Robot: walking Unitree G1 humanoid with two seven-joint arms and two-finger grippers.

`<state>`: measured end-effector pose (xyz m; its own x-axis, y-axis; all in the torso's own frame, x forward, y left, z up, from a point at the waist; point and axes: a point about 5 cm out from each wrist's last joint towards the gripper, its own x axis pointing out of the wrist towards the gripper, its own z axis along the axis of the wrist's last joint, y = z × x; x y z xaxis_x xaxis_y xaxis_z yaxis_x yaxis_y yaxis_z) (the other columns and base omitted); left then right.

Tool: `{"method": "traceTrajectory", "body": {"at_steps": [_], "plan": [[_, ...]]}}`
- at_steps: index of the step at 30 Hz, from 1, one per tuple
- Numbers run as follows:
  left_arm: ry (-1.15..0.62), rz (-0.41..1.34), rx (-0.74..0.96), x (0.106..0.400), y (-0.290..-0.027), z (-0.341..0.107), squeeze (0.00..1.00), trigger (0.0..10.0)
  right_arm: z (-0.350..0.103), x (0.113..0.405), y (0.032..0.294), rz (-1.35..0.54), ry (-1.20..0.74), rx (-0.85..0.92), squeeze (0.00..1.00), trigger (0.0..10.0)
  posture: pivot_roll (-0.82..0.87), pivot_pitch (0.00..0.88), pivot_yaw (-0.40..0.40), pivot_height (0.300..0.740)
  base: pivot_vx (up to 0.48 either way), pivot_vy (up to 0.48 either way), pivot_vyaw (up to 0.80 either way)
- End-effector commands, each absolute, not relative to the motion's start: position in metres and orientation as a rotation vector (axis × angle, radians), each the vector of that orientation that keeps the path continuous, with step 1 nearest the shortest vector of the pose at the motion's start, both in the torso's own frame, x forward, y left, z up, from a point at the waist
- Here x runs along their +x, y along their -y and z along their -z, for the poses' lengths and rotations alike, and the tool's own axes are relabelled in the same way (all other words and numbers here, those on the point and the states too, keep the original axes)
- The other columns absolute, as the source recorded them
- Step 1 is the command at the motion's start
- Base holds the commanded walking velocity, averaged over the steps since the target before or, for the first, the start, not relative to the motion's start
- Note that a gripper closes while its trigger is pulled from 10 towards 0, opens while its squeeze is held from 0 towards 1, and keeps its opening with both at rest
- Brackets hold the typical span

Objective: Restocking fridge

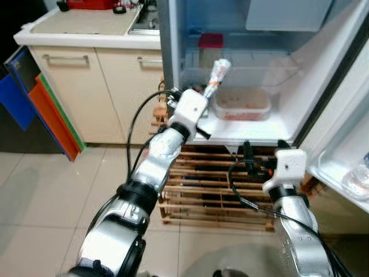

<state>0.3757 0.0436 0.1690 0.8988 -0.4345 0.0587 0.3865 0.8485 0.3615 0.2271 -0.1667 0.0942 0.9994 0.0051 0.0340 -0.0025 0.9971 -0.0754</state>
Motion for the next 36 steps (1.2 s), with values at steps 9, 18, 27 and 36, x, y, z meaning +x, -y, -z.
{"method": "traceTrajectory", "body": {"at_steps": [9,18,27,36], "plan": [[0.071,0.412,0.365,0.39,-0.05,-0.173,0.0,10.0,-0.096,0.172,0.174,0.051,-0.069,-0.095,0.0,10.0,-0.35,0.157,0.058,0.74,0.0,0.0,0.0],[0.016,0.371,0.345,0.395,-0.056,-0.171,0.0,10.0,-0.099,0.151,0.167,0.037,-0.131,-0.087,0.0,10.0,-0.35,0.223,0.047,0.74,0.0,0.0,0.0],[0.082,0.194,0.366,0.41,-0.089,-0.199,0.0,10.0,-0.103,0.139,0.165,0.041,-0.161,-0.08,0.0,10.0,-0.38,0.25,0.048,0.74,0.0,0.0,0.0],[0.12,0.189,0.406,0.419,-0.087,-0.229,1.0,10.0,-0.105,0.131,0.164,0.051,-0.189,-0.081,0.0,10.0,-0.39,0.26,0.057,0.74,0.0,0.0,0.0]]}}
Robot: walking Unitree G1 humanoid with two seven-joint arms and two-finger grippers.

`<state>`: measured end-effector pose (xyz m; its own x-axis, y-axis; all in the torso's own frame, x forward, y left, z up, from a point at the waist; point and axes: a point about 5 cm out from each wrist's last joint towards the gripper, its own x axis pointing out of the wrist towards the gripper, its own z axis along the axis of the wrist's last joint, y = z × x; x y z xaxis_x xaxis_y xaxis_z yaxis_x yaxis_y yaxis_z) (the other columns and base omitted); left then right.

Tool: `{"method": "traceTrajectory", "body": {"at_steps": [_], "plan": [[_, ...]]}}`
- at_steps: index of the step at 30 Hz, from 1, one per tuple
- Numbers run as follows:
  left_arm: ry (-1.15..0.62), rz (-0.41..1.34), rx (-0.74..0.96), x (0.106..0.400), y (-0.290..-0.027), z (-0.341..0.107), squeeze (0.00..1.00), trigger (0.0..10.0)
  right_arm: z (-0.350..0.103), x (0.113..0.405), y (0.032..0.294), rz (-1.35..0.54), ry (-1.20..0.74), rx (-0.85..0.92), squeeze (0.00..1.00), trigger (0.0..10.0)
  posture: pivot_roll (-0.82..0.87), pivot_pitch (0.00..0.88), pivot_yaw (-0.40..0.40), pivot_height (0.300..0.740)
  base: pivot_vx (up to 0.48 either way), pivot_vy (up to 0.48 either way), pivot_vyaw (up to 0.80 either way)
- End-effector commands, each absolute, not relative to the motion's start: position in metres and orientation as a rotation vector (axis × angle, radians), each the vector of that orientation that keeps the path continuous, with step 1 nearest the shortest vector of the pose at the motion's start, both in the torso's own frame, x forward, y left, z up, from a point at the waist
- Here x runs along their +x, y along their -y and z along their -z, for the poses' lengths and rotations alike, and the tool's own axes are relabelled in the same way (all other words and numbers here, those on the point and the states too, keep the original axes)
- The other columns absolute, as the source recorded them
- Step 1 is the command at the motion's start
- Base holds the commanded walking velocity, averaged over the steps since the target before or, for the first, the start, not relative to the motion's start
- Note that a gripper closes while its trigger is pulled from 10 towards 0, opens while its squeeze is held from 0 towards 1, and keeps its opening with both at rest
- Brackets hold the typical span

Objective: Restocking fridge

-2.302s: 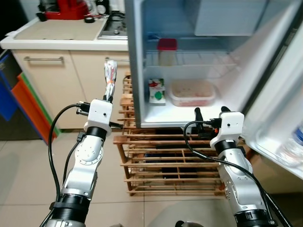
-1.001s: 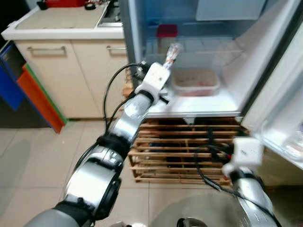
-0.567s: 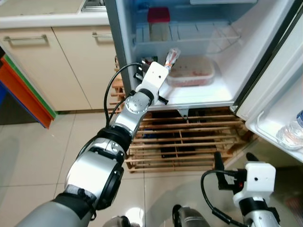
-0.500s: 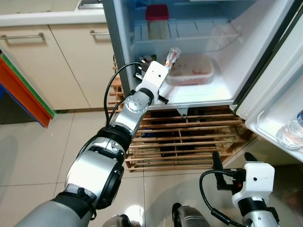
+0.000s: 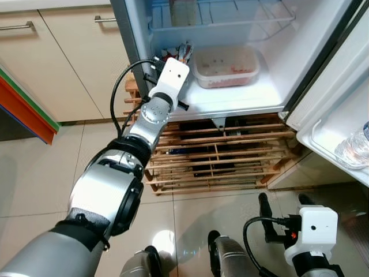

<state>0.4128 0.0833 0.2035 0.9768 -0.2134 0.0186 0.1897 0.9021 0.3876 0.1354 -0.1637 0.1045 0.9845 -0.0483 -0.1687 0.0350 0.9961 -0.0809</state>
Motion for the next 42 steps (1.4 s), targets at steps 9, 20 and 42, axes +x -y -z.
{"method": "traceTrajectory", "body": {"at_steps": [9,20,42], "plan": [[0.155,0.163,0.36,0.422,-0.089,-0.247,1.0,10.0,-0.105,0.128,0.164,0.058,-0.201,-0.079,0.0,10.0,-0.4,0.258,0.059,0.74,0.0,0.0,0.0],[0.259,0.127,0.341,0.425,-0.09,-0.288,1.0,10.0,-0.104,0.131,0.162,0.05,-0.201,-0.076,0.0,10.0,-0.39,0.251,0.06,0.74,0.0,0.0,0.0],[0.232,0.277,0.178,0.424,-0.077,-0.293,0.0,10.0,-0.099,0.147,0.159,0.036,-0.182,-0.069,0.0,10.0,-0.34,0.211,0.066,0.74,0.0,0.0,0.0]]}}
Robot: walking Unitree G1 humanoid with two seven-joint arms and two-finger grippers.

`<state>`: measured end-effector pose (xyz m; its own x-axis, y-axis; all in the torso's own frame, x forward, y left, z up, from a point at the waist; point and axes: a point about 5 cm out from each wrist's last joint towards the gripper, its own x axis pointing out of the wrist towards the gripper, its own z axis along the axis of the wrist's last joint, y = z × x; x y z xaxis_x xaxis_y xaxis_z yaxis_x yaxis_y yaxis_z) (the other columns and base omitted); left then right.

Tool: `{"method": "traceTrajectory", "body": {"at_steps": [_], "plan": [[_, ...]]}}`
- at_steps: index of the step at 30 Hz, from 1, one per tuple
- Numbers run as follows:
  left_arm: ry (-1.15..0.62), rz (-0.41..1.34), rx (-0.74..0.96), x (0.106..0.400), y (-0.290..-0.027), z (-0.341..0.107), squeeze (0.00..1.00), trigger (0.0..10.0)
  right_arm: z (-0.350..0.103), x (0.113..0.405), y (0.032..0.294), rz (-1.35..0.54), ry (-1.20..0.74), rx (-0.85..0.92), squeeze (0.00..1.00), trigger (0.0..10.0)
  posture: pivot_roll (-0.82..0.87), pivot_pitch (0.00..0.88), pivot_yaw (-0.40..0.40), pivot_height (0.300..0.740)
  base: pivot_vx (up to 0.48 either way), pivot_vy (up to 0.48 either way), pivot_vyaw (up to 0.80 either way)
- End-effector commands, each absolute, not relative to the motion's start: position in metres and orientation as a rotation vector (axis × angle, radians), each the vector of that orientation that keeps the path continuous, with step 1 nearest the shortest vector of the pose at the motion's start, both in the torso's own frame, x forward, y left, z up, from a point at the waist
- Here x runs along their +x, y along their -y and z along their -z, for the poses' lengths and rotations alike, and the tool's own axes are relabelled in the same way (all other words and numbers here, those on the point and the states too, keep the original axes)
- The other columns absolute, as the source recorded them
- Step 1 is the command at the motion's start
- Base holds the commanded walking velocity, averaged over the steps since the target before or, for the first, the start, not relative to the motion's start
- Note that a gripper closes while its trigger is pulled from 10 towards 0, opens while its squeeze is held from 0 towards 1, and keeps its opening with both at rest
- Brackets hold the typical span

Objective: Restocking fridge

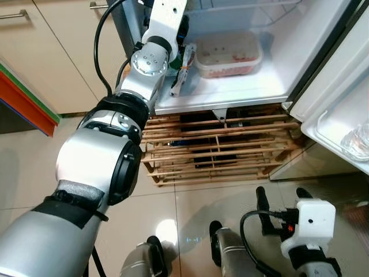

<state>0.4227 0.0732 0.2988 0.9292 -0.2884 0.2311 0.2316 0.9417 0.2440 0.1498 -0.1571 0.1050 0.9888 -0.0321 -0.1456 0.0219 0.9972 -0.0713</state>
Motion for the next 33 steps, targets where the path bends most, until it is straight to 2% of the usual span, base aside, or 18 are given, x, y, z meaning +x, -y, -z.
{"method": "traceTrajectory", "body": {"at_steps": [1,3,4,6,8,12,16,17,18,21,25,26,27,30,31,32,33], "plan": [[0.191,0.302,0.145,0.423,-0.075,-0.283,0.0,10.0,-0.098,0.15,0.158,0.033,-0.179,-0.068,0.0,10.0,-0.33,0.206,0.065,0.74,0.0,0.0,0.0],[0.164,0.317,0.127,0.423,-0.073,-0.277,0.0,10.0,-0.098,0.151,0.158,0.032,-0.177,-0.068,0.0,10.0,-0.33,0.206,0.065,0.74,0.0,0.0,0.0],[0.074,0.348,0.112,0.421,-0.069,-0.252,0.0,10.0,-0.096,0.158,0.157,0.024,-0.169,-0.062,0.0,10.0,-0.3,0.187,0.065,0.74,0.0,0.0,0.0],[0.038,0.357,0.104,0.419,-0.068,-0.241,0.0,10.0,-0.096,0.16,0.156,0.021,-0.165,-0.06,0.0,10.0,-0.3,0.187,0.065,0.74,0.0,0.0,0.0],[-0.079,0.35,0.061,0.414,-0.066,-0.208,0.0,10.0,-0.095,0.167,0.153,0.007,-0.152,-0.052,0.0,10.0,-0.28,0.173,0.061,0.74,0.0,0.0,0.0],[-0.128,0.357,0.047,0.408,-0.064,-0.187,0.0,10.0,-0.095,0.173,0.153,-0.005,-0.141,-0.052,0.0,10.0,-0.27,0.162,0.059,0.74,0.0,0.0,0.0],[-0.075,0.387,0.006,0.404,-0.06,-0.184,0.0,10.0,-0.096,0.178,0.155,-0.005,-0.122,-0.055,0.0,10.0,-0.27,0.147,0.064,0.74,0.0,0.0,0.0],[0.013,0.421,0.022,0.399,-0.057,-0.186,0.0,10.0,-0.096,0.182,0.155,0.002,-0.113,-0.054,0.0,10.0,-0.26,0.126,0.071,0.74,0.0,0.0,0.0],[0.013,0.421,0.022,0.399,-0.057,-0.186,0.0,10.0,-0.096,0.182,0.155,0.002,-0.113,-0.054,0.0,10.0,-0.26,0.126,0.071,0.74,0.0,0.0,0.0],[0.145,0.493,0.044,0.382,-0.055,-0.182,0.0,10.0,-0.094,0.189,0.154,0.005,-0.105,-0.049,0.0,10.0,-0.23,0.109,0.078,0.74,0.0,0.0,0.0],[0.174,0.544,0.041,0.366,-0.053,-0.175,0.0,10.0,-0.093,0.193,0.152,-0.002,-0.099,-0.045,0.0,10.0,-0.22,0.096,0.085,0.74,0.0,0.0,0.0],[0.199,0.586,0.073,0.344,-0.057,-0.162,0.0,10.0,-0.092,0.198,0.15,-0.011,-0.086,-0.042,0.0,10.0,-0.2,0.079,0.089,0.74,0.0,0.0,0.0],[0.199,0.586,0.073,0.344,-0.057,-0.162,0.0,10.0,-0.092,0.198,0.15,-0.011,-0.086,-0.042,0.0,10.0,-0.2,0.079,0.089,0.74,0.0,0.0,0.0],[0.217,0.607,0.159,0.312,-0.079,-0.139,0.0,10.0,-0.095,0.207,0.15,-0.012,-0.059,-0.04,0.0,10.0,-0.18,0.049,0.09,0.74,0.0,0.0,0.0],[0.217,0.607,0.159,0.312,-0.079,-0.139,0.0,10.0,-0.095,0.207,0.15,-0.012,-0.059,-0.04,0.0,10.0,-0.18,0.049,0.09,0.74,0.0,0.0,0.0],[0.186,0.53,0.243,0.294,-0.109,-0.119,0.0,10.0,-0.096,0.213,0.152,-0.01,-0.045,-0.043,0.0,10.0,-0.17,0.031,0.085,0.74,0.0,0.0,0.0],[0.186,0.53,0.243,0.294,-0.109,-0.119,0.0,10.0,-0.096,0.213,0.152,-0.01,-0.045,-0.043,0.0,10.0,-0.17,0.031,0.085,0.74,0.0,0.0,0.0]]}}
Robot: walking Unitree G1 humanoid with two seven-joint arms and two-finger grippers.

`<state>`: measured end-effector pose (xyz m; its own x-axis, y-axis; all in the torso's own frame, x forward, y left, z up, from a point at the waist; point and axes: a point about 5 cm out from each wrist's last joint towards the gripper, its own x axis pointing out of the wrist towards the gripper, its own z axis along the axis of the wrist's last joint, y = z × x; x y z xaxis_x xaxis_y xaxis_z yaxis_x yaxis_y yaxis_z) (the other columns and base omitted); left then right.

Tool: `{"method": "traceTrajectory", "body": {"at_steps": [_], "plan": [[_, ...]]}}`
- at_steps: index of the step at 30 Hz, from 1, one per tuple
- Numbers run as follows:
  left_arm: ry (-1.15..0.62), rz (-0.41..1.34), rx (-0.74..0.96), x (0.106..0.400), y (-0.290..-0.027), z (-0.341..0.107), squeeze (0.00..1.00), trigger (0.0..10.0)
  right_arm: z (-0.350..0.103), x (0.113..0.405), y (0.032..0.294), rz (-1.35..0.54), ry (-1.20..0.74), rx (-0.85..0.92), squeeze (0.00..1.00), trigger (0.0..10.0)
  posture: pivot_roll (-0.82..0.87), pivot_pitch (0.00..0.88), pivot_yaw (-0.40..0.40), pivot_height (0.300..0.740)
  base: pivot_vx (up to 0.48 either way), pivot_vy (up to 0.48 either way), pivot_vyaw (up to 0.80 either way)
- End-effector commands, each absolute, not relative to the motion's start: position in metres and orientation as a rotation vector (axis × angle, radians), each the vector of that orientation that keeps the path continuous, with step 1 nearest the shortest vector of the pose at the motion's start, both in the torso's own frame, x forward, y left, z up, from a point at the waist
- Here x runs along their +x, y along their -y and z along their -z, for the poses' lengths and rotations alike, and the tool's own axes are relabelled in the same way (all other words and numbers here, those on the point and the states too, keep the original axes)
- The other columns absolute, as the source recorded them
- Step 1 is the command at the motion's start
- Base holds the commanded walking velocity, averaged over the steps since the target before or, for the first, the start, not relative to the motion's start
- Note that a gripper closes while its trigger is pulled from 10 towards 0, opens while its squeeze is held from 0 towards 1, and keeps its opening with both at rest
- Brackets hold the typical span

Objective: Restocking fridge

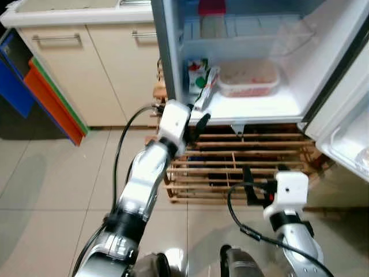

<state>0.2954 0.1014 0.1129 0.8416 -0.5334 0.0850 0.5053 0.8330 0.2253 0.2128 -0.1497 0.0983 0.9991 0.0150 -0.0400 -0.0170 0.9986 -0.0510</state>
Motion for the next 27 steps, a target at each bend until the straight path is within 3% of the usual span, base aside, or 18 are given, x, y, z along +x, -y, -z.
{"method": "traceTrajectory", "body": {"at_steps": [1,4,7,18,27], "plan": [[0.136,0.46,0.278,0.283,-0.13,-0.106,0.0,10.0,-0.095,0.216,0.154,-0.006,-0.039,-0.047,0.0,10.0,-0.15,0.015,0.078,0.74,0.0,0.0,0.0],[0.036,0.386,0.288,0.27,-0.151,-0.088,0.0,10.0,-0.095,0.219,0.157,0.004,-0.032,-0.052,0.0,10.0,-0.14,0.002,0.074,0.74,0.0,0.0,0.0],[-0.182,0.314,0.135,0.265,-0.157,-0.069,0.0,10.0,-0.095,0.227,0.158,0.008,-0.014,-0.049,0.0,10.0,-0.12,0.0,0.064,0.74,0.0,0.0,0.0],[-0.035,0.274,0.146,0.291,-0.139,-0.106,0.0,10.0,-0.101,0.248,0.155,0.002,0.042,-0.045,0.0,10.0,-0.14,0.0,0.071,0.74,0.0,0.0,0.0],[-0.039,0.228,0.075,0.296,-0.14,-0.107,0.0,10.0,-0.091,0.242,0.167,0.053,0.016,-0.002,0.0,10.0,-0.15,0.0,0.071,0.74,0.0,-0.281,0.0]]}}
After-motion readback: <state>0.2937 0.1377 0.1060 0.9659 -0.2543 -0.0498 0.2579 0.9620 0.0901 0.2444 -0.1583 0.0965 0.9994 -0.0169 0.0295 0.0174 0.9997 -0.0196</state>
